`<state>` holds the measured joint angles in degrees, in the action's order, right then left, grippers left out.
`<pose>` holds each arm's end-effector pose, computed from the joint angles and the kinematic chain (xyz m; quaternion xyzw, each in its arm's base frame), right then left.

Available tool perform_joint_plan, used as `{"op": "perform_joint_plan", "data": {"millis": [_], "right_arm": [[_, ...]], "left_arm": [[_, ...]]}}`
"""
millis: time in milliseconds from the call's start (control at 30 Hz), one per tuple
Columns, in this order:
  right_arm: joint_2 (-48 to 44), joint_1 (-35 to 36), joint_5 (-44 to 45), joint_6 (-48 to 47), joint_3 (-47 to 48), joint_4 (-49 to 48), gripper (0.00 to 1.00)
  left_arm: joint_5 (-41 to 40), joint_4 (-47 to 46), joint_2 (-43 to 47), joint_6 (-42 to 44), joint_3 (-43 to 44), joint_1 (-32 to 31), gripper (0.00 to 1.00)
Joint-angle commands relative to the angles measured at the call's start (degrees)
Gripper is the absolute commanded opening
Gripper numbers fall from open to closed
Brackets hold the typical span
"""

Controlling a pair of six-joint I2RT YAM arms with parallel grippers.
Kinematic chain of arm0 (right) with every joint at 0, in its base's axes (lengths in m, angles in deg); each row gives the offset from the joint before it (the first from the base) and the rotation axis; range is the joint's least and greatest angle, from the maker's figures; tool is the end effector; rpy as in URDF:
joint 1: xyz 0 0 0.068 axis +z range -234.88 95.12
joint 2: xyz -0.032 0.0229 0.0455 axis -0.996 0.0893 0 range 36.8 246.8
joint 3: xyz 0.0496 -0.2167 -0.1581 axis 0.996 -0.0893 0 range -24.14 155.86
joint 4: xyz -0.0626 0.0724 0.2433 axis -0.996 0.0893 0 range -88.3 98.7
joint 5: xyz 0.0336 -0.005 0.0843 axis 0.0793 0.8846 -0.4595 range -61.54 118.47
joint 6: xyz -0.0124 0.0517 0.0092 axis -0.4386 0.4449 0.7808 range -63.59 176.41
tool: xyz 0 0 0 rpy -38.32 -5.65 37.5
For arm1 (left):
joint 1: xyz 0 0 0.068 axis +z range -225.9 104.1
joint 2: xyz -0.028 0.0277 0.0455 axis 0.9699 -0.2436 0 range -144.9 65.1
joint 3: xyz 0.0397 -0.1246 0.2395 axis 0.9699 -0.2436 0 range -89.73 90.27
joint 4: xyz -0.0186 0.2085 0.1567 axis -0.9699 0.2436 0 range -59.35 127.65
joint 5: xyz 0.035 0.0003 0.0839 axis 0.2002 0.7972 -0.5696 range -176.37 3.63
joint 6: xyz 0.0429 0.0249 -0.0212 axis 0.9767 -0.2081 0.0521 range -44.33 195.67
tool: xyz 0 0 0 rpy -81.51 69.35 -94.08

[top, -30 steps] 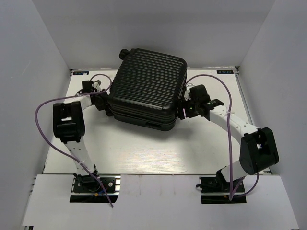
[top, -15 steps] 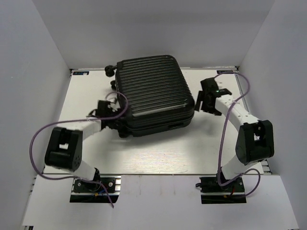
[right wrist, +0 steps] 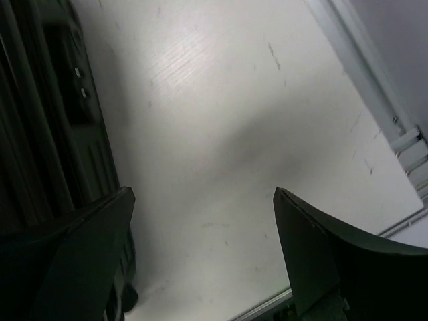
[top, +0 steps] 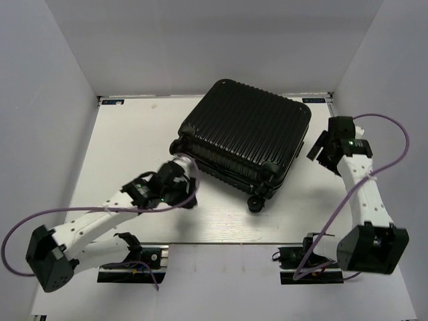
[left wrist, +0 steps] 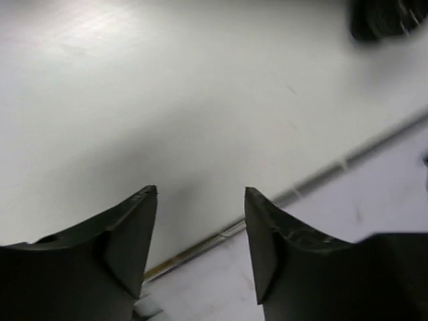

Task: Pack the luggage

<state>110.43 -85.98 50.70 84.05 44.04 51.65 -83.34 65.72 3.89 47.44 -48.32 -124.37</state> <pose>0.2556 -0.0184 0.3153 0.2881 0.8933 -0.1122 0.3264 0.1357 -0.1560 0.2288 0.1753 0.9368 -0.2069 0.2210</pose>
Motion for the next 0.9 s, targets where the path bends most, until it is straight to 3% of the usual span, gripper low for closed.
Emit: {"op": "perform_joint_plan", "data": {"millis": [0,67,200,233,367,533,600,633,867], "right_arm": [[-6.7,-0.7,-8.7,-0.6,-6.5,2.8,0.90],[-8.9,-0.6,-13.2,-2.4,-10.1,2.3,0.90],[-11.1,-0.4,-21.2,-6.0,-12.5,0.6,0.82],[-11.4,-0.5,-21.6,-7.3,-12.6,0.4,0.81],[-12.8,-0.3,-21.4,-7.7,-10.8,2.2,0.81],[-16.3,-0.3,-21.4,-5.6,-12.5,6.6,0.81],[-17.4,-0.3,-24.0,-5.7,-14.7,7.3,0.81],[-18.3,-0.2,-26.1,-5.6,-15.4,7.3,0.81],[-24.5,0.5,-32.3,-9.3,-17.6,9.7,0.81]], "left_arm": [[-18.6,14.8,7.3,-2.3,5.9,5.9,0.67],[-20.9,15.1,8.5,-0.4,6.5,10.3,0.72],[-16.4,12.8,10.1,4.0,5.8,17.4,0.97],[-16.0,10.8,10.1,5.1,5.4,18.1,1.00],[-11.7,5.1,8.8,13.4,5.6,21.0,1.00],[-0.7,-0.5,4.1,23.5,14.7,26.2,1.00],[5.8,-0.5,1.1,27.0,19.7,27.3,1.00],[6.8,-0.7,-2.4,31.2,22.3,28.1,1.00],[13.2,6.9,-15.9,39.2,33.9,29.7,1.00]]}}
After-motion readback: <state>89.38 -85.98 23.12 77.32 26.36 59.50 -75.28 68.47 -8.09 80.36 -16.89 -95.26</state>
